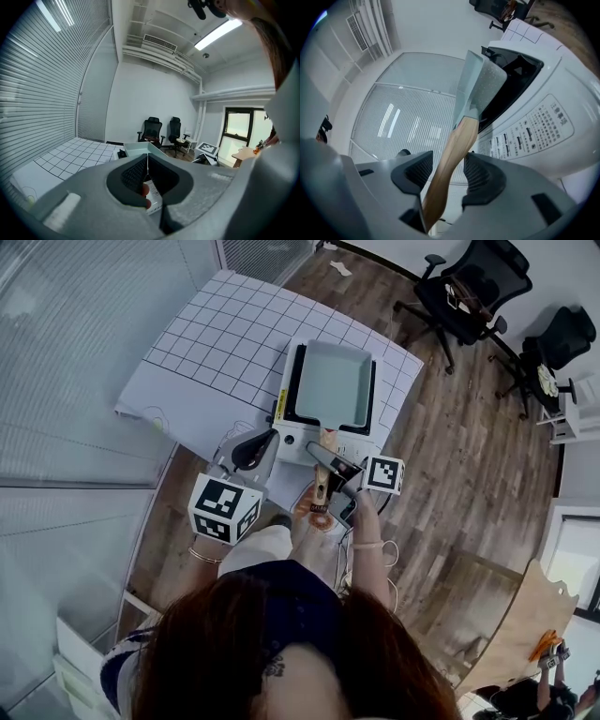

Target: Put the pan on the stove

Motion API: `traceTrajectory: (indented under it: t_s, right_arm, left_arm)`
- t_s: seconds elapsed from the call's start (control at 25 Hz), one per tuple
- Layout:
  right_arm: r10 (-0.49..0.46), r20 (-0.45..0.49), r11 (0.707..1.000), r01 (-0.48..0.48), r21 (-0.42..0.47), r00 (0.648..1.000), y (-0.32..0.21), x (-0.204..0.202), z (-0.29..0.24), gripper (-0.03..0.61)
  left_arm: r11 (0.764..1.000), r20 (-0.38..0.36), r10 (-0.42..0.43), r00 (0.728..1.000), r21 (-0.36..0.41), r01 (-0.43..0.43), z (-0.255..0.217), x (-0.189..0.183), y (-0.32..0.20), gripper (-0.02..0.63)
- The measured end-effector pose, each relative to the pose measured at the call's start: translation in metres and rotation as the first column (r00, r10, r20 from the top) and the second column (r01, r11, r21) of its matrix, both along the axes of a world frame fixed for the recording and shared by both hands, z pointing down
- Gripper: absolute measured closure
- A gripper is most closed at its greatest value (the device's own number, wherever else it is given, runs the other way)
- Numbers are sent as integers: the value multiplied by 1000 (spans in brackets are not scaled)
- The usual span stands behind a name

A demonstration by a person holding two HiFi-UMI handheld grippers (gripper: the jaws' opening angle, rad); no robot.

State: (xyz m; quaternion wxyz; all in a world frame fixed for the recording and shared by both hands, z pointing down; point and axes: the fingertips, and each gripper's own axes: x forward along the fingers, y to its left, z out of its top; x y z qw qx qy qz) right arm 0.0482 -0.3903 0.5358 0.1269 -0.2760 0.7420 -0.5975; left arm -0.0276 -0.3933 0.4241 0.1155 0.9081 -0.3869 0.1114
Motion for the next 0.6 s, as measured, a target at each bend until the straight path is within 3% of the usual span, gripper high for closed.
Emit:
traceTrajectory:
  t_s: [0.24,0.6]
  right_arm:
    - [52,23,998,-51,-22,998,6,10,-1,353]
    - [139,-16,989,-140,-44,990,16,30,-2,357]
  left_arm:
    - [1000,-2,0,1000,9,0,-5,-2,11,598]
    - [1000,-4,-6,1000,18,6,-11,-7,26,598]
